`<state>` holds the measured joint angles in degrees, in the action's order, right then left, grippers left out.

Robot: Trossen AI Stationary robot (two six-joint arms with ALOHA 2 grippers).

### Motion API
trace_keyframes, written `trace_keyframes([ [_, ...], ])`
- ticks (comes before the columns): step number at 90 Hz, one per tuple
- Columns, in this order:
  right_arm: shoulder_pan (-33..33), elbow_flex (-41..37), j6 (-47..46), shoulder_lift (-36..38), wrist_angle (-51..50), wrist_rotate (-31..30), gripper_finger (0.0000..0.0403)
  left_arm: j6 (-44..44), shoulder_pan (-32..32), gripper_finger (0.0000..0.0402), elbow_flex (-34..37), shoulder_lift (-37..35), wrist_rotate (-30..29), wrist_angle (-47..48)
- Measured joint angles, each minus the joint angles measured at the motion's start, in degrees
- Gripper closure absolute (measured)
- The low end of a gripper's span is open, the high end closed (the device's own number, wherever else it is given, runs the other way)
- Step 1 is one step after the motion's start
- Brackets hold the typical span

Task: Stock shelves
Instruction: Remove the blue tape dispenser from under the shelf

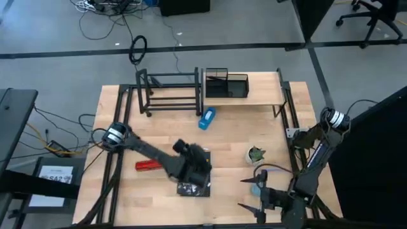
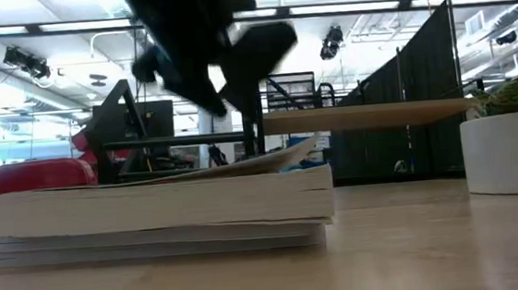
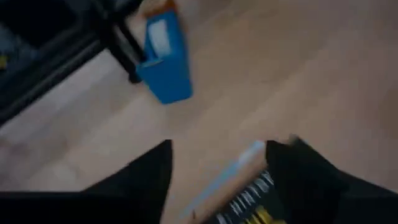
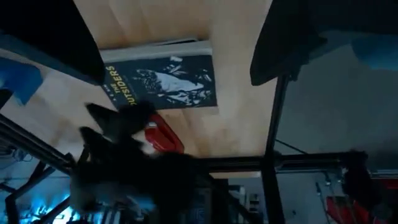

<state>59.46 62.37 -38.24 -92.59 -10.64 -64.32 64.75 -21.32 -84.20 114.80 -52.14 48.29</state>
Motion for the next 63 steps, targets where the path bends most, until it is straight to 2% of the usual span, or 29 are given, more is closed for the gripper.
trace_keyframes([
  [12, -0.4, 0.0, -1.6, -1.2, 1.1, 0.8, 0.003, 0.1, 5.2, 0.0087, 5.5, 0.0, 4.6, -8.9],
  [22, -0.5, 0.0, -1.8, -2.1, 2.3, 1.7, 0.003, -0.5, 9.0, 0.0066, 9.8, 0.0, 6.0, -19.0],
  [38, -0.8, 0.0, -2.1, -2.1, 2.8, 2.6, 0.003, -3.3, 13.1, 0.0064, 14.6, 0.0, 6.5, -33.2],
  [54, -0.8, 0.0, -2.2, -2.1, 3.6, 2.8, 0.003, -3.3, 15.9, 0.0073, 17.2, 0.0, 5.1, -38.2],
  [63, -0.8, 0.0, -2.3, -2.1, 3.8, 2.9, 0.003, -7.3, 16.9, 0.0079, 18.4, -0.1, 4.9, -42.9],
])
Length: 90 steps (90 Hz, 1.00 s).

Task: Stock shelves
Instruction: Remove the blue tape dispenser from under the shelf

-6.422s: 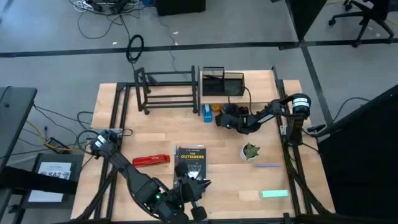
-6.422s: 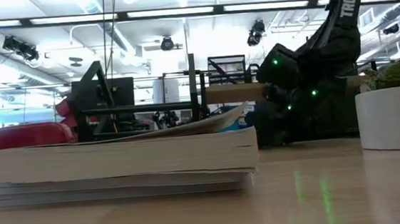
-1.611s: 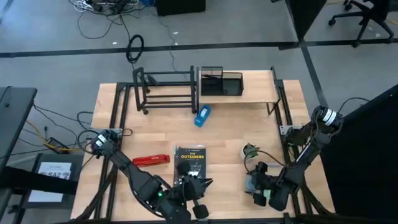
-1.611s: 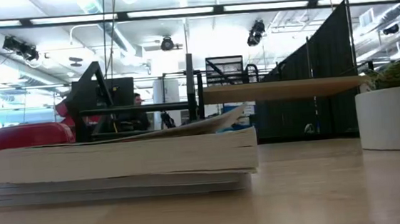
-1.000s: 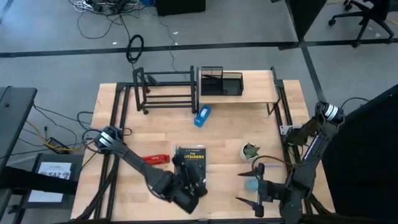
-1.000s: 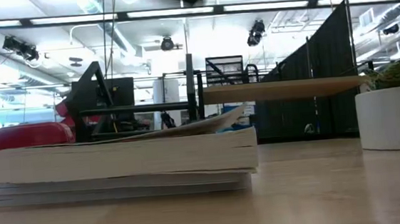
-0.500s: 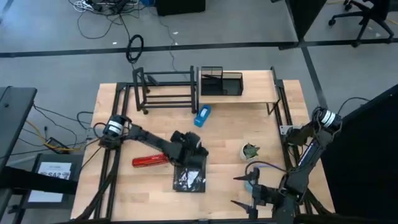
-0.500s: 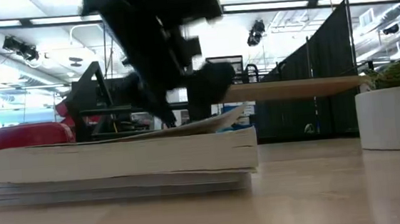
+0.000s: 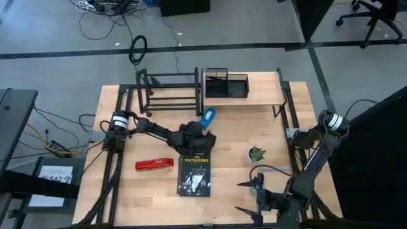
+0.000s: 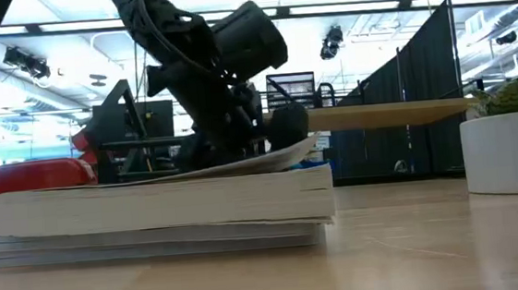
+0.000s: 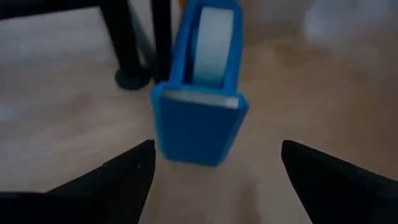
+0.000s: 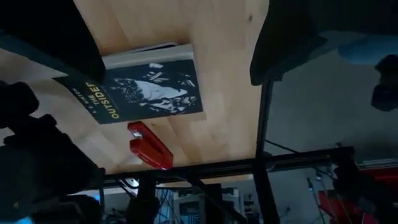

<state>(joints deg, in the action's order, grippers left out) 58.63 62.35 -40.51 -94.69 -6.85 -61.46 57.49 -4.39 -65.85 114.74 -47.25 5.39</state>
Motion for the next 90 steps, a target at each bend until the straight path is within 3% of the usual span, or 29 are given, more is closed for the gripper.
trace_keyframes([
  [12, 0.0, 0.0, 0.0, 0.0, 0.5, 0.0, 0.003, -6.3, 1.1, 0.009, 1.6, 0.0, 0.0, -7.8],
  [56, 0.0, 0.0, 0.0, 0.0, 0.8, 0.1, 0.003, -14.7, 4.0, 0.0182, 1.7, 0.0, 5.6, -16.0],
  [81, 0.0, 0.0, 0.0, 0.1, 0.8, 0.1, 0.003, -13.5, 4.8, 0.0188, 1.7, 0.0, 5.8, -17.3],
  [90, 0.0, 0.0, 0.1, 0.1, 0.8, 0.1, 0.0029, -15.2, 5.0, 0.0181, 1.7, 0.0, 9.2, -19.4],
])
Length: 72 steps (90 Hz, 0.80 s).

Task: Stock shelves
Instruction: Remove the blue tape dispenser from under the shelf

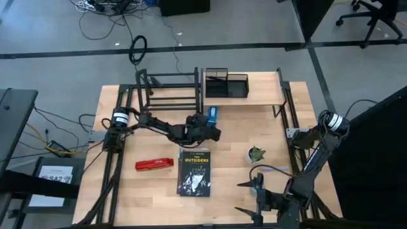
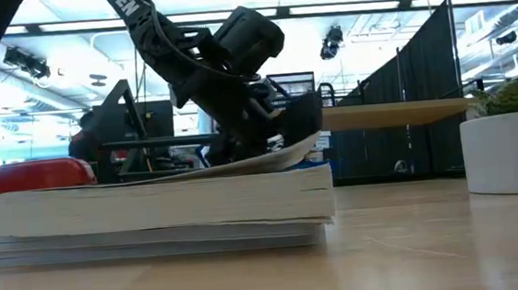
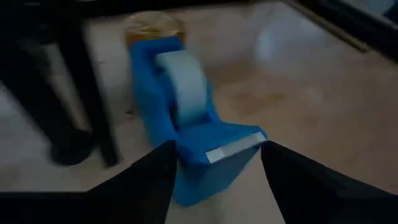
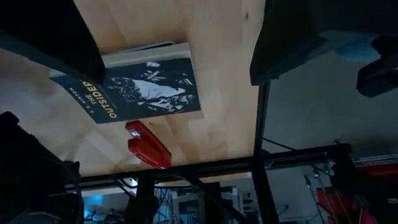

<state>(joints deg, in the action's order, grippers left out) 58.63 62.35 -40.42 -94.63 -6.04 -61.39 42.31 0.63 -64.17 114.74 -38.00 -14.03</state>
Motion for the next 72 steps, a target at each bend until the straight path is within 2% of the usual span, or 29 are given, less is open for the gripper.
trace_keyframes([
  [10, 0.0, 0.0, 0.0, 0.0, 0.0, 0.0, 0.0029, 0.3, 0.3, 0.0154, 0.0, 0.0, 2.8, 0.6],
  [32, 0.0, 0.0, 0.0, 0.0, 0.0, 0.0, 0.0029, 6.8, 0.4, 0.0095, 0.0, 0.0, 3.4, 1.0],
  [52, -0.3, 0.0, 0.1, 0.0, 0.0, 0.0, 0.0029, 13.5, -0.4, 0.0089, -1.0, 2.0, -1.3, -0.4],
  [64, -0.7, 0.0, 0.3, 0.0, 0.0, 0.0, 0.0029, 15.2, -1.5, 0.0089, -5.4, 8.2, -2.1, -1.1],
  [72, -0.9, 0.0, 0.4, 0.0, -0.1, 0.7, 0.0029, 14.8, -2.1, 0.0089, -8.9, 11.7, -4.9, -0.3],
])
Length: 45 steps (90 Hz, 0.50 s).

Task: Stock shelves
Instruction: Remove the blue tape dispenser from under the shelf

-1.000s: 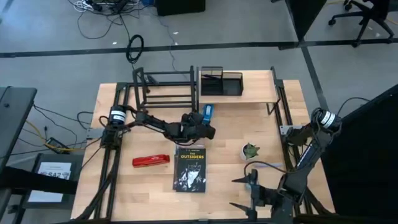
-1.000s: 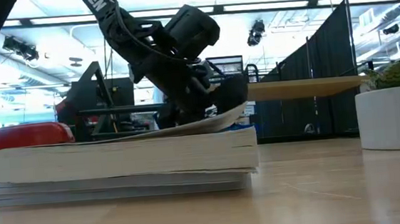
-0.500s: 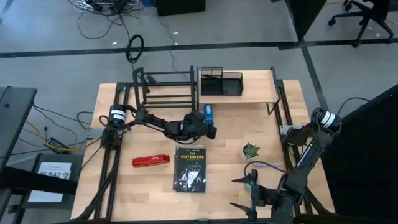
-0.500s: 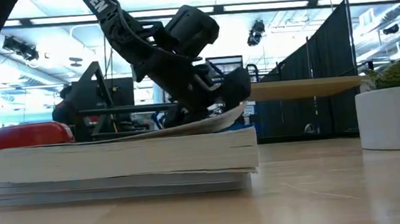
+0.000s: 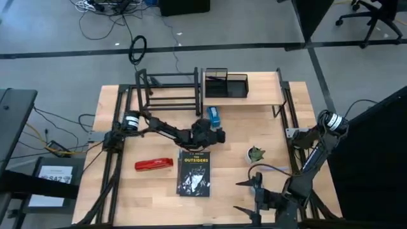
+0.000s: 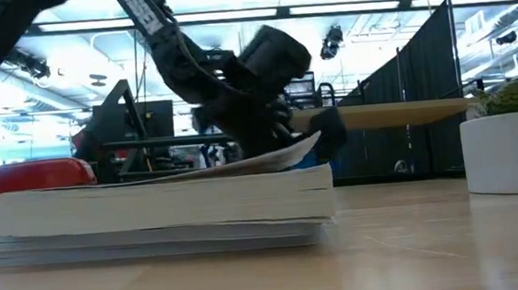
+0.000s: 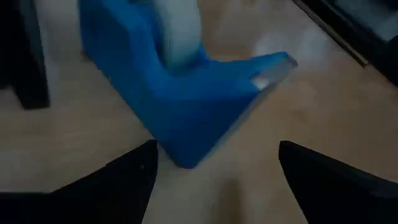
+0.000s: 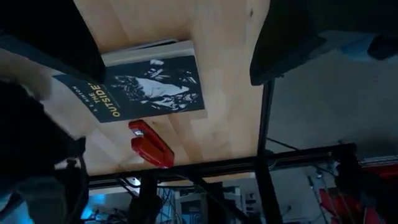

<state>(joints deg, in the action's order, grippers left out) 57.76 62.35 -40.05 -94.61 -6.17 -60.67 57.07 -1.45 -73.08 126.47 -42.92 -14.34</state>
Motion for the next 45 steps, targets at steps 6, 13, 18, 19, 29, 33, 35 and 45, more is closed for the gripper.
trace_keyframes([
  [6, 0.0, 0.0, 0.0, 0.0, 0.0, 0.8, 0.0029, 0.1, -0.3, 0.0089, -2.6, 1.6, -1.5, 1.7],
  [13, 0.0, 0.0, -0.4, 0.0, -0.1, 0.9, 0.0029, 0.5, -0.6, 0.0089, -5.4, 2.9, -3.8, 5.7],
  [18, 0.0, 0.0, -0.2, 0.0, -0.2, 1.0, 0.0029, 0.4, -0.7, 0.0089, -7.1, 3.3, -4.7, 8.4],
  [19, 0.0, 0.0, -0.2, 0.0, -0.2, 1.0, 0.0029, 0.4, -0.7, 0.0089, -7.5, 3.3, -4.7, 8.9],
  [29, -0.2, 0.0, -3.1, 0.1, -4.0, -0.3, 0.0029, -0.1, -0.8, 0.0089, -10.0, 3.4, -4.2, 13.1],
  [33, -0.9, 0.0, -7.5, 0.5, -8.4, -1.2, 0.0029, -1.1, -1.0, 0.0089, -10.9, 3.4, -4.2, 14.6],
  [35, -1.3, 0.0, -10.3, 0.9, -10.9, -1.3, 0.003, -1.3, -1.2, 0.0089, -11.3, 3.4, -4.1, 15.4],
  [45, -4.3, 0.0, -23.9, 3.5, -26.6, 1.5, 0.0034, -4.2, -3.4, 0.0089, -13.0, 2.4, -2.6, 21.3],
])
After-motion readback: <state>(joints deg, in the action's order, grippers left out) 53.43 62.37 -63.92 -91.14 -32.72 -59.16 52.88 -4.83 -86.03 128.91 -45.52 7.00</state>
